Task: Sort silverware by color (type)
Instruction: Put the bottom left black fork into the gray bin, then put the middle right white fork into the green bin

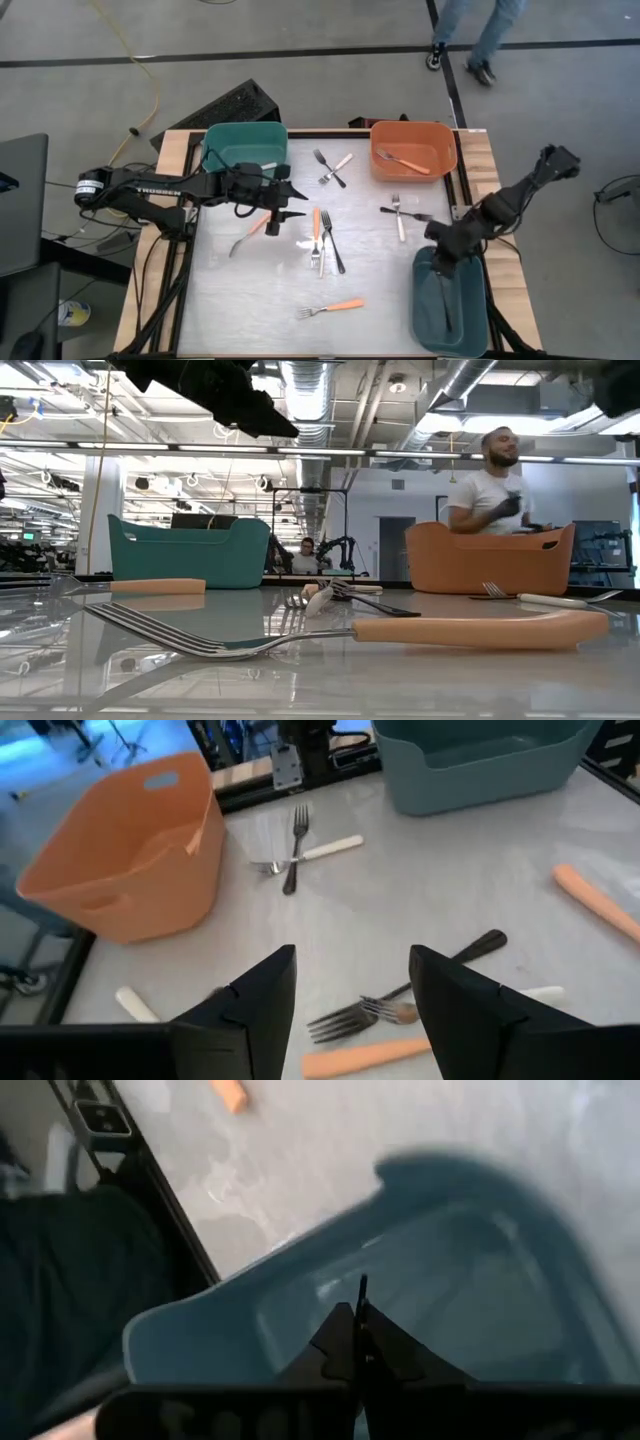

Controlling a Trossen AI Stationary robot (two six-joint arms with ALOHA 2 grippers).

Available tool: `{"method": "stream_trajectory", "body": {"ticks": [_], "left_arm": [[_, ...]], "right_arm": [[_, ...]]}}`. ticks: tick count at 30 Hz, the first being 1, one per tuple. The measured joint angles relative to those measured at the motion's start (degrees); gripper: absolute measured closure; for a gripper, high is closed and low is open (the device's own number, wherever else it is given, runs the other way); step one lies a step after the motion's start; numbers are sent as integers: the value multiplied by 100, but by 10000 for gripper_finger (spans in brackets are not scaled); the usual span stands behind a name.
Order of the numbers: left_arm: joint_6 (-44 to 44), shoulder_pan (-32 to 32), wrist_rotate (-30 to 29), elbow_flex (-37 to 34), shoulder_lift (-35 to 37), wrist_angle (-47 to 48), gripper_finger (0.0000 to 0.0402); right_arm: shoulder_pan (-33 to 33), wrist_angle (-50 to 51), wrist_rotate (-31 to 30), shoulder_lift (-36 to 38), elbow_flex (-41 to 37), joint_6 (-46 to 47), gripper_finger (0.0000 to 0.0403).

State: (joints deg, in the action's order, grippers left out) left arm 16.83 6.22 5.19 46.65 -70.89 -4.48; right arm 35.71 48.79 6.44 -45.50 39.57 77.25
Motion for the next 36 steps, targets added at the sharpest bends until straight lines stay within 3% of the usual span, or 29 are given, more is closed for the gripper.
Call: {"method": "stream_trajectory", "body": {"ticks": [4,10,18,22,36], "left_arm": [[296,2,13,0,0,-179,219],[604,2,277,0,-2,-107,219],[340,4,321,0,-2,-46,219],[86,2,318,0,-2,-91,219],[-249,4,140,0,-2,-107,219]], "right_arm": [[544,-73,-163,-233,-81,1263,381],[919,57,-510,-765,-81,2062,381],[930,82,-478,-1542,-79,1718,381],[919,86,-183,-1711,-72,1516,376],[833,297,-24,-1114,-77,1462,273]]}}
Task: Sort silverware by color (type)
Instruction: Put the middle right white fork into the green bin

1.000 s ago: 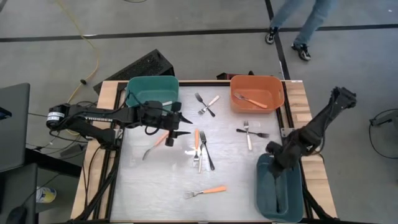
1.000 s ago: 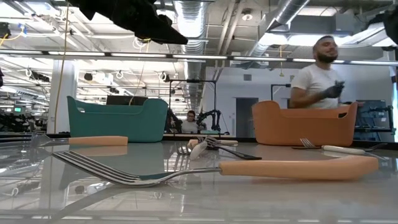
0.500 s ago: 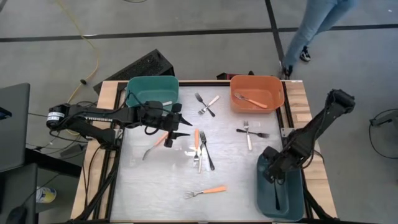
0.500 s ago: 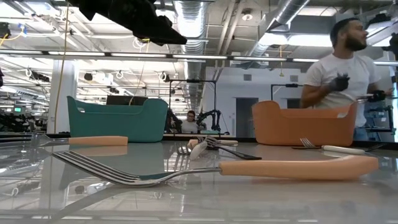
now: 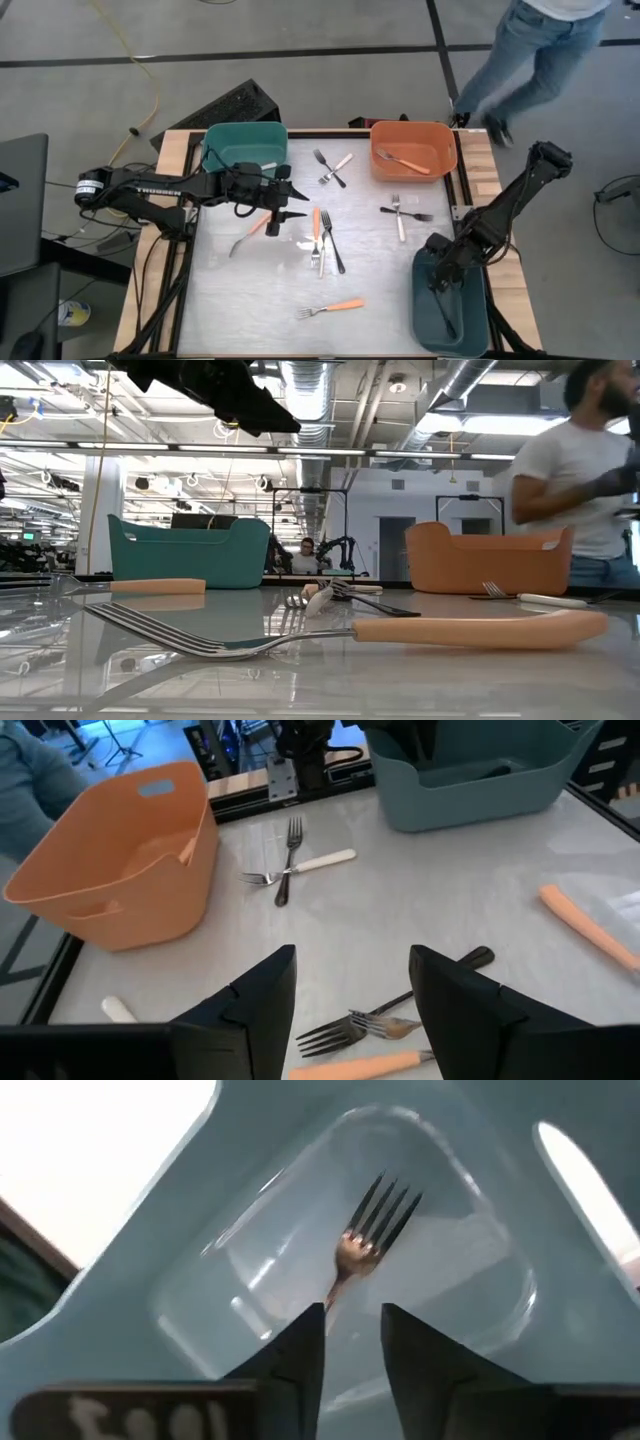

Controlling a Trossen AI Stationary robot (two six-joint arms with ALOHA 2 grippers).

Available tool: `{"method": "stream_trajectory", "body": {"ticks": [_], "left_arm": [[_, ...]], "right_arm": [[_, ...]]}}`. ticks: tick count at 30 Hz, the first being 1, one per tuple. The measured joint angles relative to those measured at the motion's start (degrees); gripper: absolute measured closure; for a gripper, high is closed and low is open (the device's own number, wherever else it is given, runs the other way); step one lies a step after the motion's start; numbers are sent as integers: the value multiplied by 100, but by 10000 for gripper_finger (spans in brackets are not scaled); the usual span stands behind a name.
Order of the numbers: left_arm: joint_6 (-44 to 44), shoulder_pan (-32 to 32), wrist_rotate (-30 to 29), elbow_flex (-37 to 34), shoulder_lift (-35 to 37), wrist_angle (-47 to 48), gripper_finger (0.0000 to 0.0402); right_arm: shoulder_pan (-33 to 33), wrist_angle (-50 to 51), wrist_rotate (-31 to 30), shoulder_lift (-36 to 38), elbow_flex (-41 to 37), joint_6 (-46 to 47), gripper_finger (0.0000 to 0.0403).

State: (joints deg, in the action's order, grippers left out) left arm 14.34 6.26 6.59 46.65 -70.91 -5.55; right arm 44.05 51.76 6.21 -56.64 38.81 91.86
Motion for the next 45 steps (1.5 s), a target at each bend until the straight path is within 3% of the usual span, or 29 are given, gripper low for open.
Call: {"method": "stream_trajectory", "body": {"ticks": [7,13,16,19,26,31,39,45], "left_arm": [[473,0,-2,0,0,-18,219],[729,0,48,0,0,268,219],[735,0,50,0,-2,447,219],[777,0,52,0,-2,640,219],[756,79,-57,-2,57,1126,219],[492,216,-81,-2,157,1497,219],[98,214,24,-4,157,1779,219],[-27,214,63,-4,160,1793,219]], "right_arm": [[-112,3,166,503,451,167,218],[-497,172,-970,624,1186,-886,222],[-1016,248,-1622,561,1382,-1606,230],[-1732,372,-1754,431,1401,-2378,234],[-3624,665,-1581,-142,1399,-3752,215],[-4505,663,-1553,-853,1397,-4385,188],[-5118,470,-1511,-2196,1298,-5324,175],[-5283,29,-1490,-2604,982,-5443,175]]}}
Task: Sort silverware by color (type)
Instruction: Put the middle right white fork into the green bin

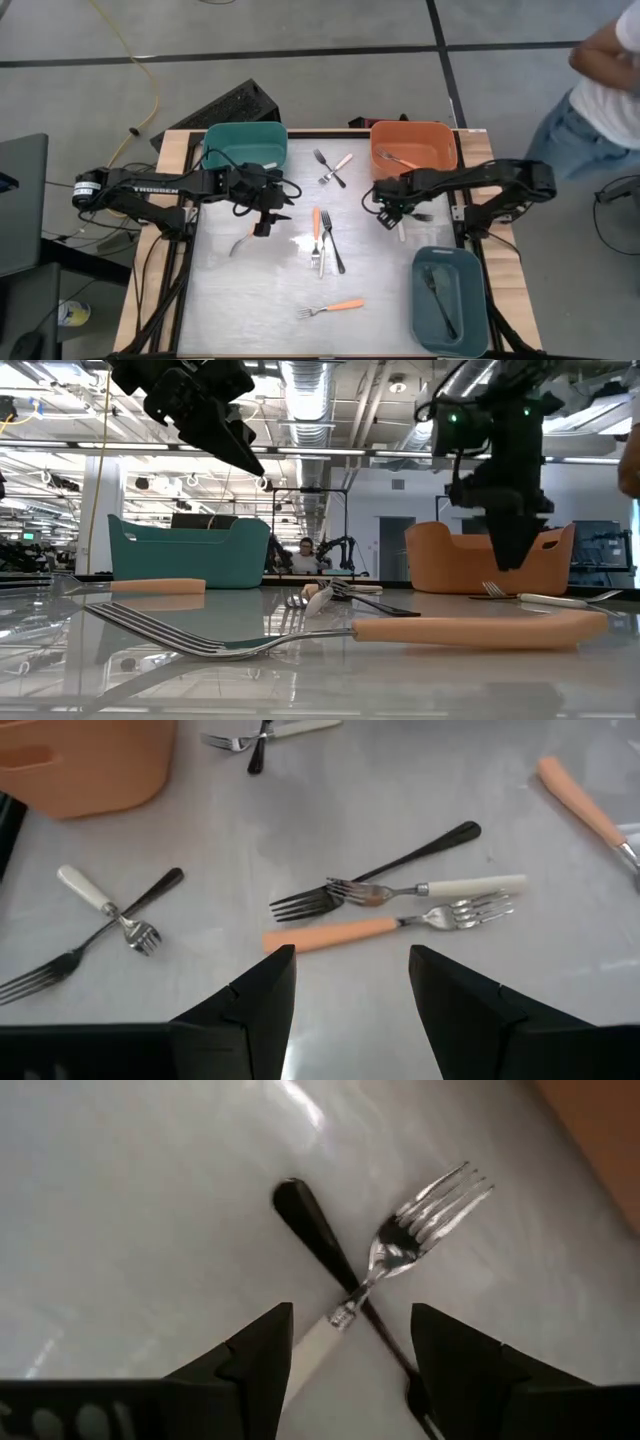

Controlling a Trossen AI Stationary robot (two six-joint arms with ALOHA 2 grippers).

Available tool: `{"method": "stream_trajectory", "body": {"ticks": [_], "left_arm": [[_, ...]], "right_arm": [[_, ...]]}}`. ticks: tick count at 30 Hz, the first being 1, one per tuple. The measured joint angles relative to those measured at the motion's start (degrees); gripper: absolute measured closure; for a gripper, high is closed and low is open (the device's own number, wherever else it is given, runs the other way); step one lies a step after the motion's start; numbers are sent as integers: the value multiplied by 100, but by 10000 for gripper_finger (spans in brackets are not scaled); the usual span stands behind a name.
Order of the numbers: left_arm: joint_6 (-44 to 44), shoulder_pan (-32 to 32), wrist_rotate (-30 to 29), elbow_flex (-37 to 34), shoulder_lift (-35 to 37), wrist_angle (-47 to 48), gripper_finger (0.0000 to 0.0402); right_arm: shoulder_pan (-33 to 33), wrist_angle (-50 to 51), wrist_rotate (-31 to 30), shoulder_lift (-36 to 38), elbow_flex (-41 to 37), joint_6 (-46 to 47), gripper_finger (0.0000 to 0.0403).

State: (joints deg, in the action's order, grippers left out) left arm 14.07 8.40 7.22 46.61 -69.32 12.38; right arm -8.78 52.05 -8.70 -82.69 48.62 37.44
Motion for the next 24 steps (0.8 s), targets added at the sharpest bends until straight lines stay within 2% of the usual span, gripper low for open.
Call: {"method": "stream_trajectory", "body": {"ticks": [4,11,24], "left_arm": [[36,8,-58,0,0,16,219],[192,35,-160,0,0,-373,219],[682,112,-82,1,0,-427,219]], "right_arm": [[80,-153,86,24,-318,208,175],[354,-1050,156,262,-976,873,175],[690,-1562,320,-142,-980,1550,180]]}}
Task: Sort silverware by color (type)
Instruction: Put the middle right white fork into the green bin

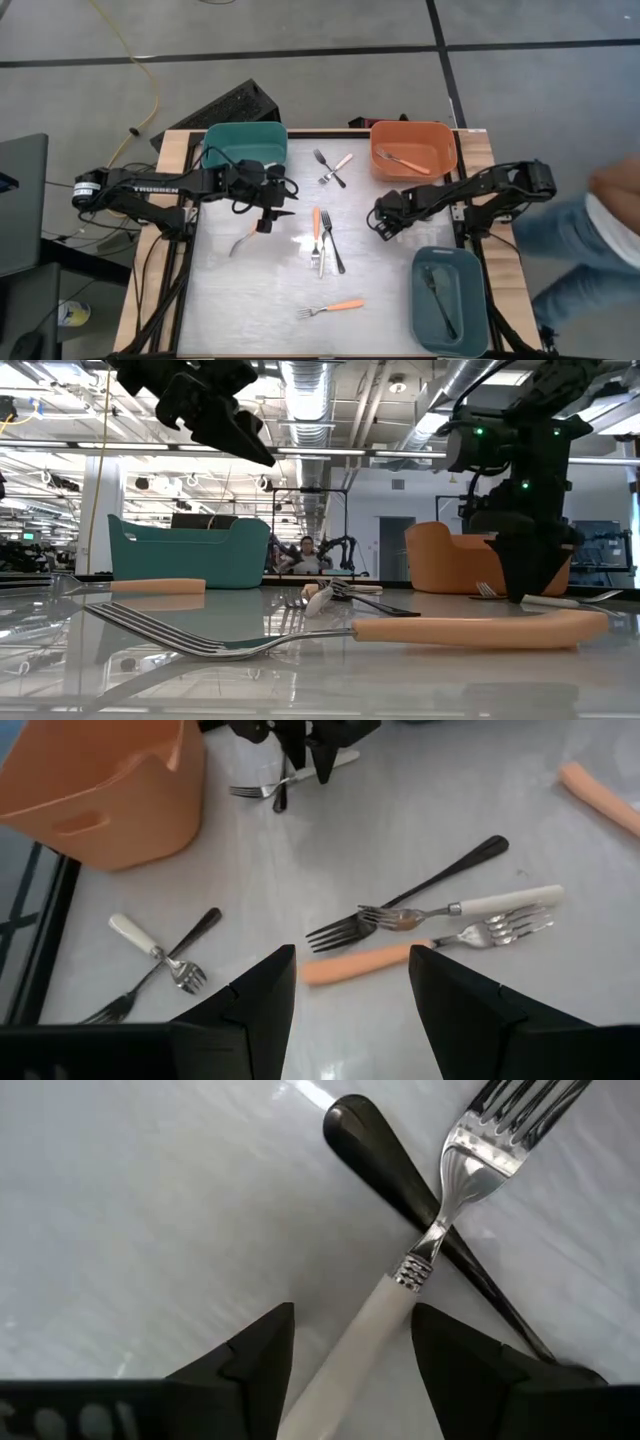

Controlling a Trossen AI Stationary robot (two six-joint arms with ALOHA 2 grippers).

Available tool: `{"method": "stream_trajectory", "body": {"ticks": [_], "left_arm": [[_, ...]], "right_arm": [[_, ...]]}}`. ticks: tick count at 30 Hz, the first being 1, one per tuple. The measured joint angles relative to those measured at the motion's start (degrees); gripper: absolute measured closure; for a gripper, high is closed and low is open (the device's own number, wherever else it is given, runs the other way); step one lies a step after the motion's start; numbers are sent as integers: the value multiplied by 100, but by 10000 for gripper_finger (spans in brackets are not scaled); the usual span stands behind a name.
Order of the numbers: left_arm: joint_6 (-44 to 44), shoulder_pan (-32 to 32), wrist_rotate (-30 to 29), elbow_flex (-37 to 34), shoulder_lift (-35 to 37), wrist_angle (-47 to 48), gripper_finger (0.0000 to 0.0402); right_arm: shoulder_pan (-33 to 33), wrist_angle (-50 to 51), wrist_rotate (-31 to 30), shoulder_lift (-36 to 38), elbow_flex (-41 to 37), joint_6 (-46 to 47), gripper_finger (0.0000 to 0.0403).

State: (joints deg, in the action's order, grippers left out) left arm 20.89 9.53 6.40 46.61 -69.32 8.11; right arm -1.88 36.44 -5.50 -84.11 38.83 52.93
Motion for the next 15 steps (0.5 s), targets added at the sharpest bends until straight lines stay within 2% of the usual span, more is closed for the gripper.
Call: {"method": "stream_trajectory", "body": {"ticks": [5,13,15], "left_arm": [[-24,81,87,0,0,-3,219],[-415,91,84,2,0,115,219],[-533,91,73,2,0,148,219]], "right_arm": [[14,-36,-71,-203,5,-23,213],[-3,-136,-401,-151,-11,-61,330],[-3,-153,-461,-85,-17,-128,334]]}}
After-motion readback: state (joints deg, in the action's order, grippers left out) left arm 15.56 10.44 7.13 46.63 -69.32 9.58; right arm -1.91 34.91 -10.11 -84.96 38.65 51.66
